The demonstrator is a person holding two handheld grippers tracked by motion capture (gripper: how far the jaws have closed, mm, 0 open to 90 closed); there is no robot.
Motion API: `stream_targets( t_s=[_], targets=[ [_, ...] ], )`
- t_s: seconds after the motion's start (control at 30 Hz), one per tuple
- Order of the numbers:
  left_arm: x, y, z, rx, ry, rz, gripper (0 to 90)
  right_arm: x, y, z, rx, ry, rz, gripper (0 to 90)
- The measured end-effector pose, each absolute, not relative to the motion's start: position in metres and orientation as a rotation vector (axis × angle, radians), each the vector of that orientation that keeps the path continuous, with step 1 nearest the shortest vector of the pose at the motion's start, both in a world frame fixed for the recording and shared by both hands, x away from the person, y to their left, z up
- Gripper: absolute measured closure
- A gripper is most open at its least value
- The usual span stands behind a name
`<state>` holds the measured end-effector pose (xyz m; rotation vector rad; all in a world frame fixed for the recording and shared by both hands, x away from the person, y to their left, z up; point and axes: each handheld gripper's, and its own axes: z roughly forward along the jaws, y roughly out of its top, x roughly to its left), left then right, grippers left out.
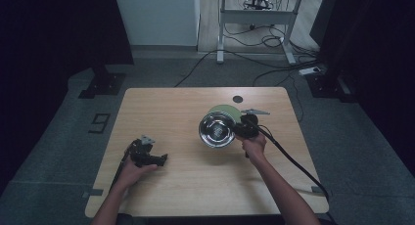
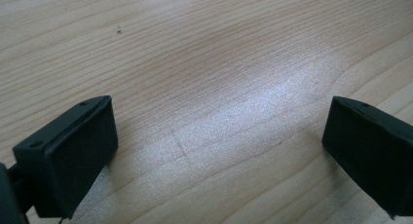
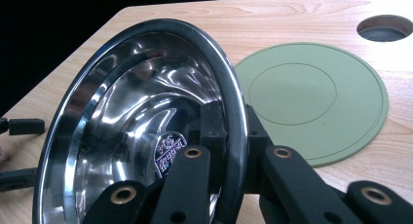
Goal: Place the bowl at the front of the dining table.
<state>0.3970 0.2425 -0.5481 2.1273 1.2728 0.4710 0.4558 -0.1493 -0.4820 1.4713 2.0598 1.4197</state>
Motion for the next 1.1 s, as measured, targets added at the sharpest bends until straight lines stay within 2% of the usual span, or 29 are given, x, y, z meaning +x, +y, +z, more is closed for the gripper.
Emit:
stream_targets(
  t_s=[1.1],
  targets=[
    [0.397, 0.243, -0.548, 2.127, 1.273, 0.471, 0.0, 0.482, -0.16, -0.485, 1.545, 1.985, 1.404, 85.3]
  ],
)
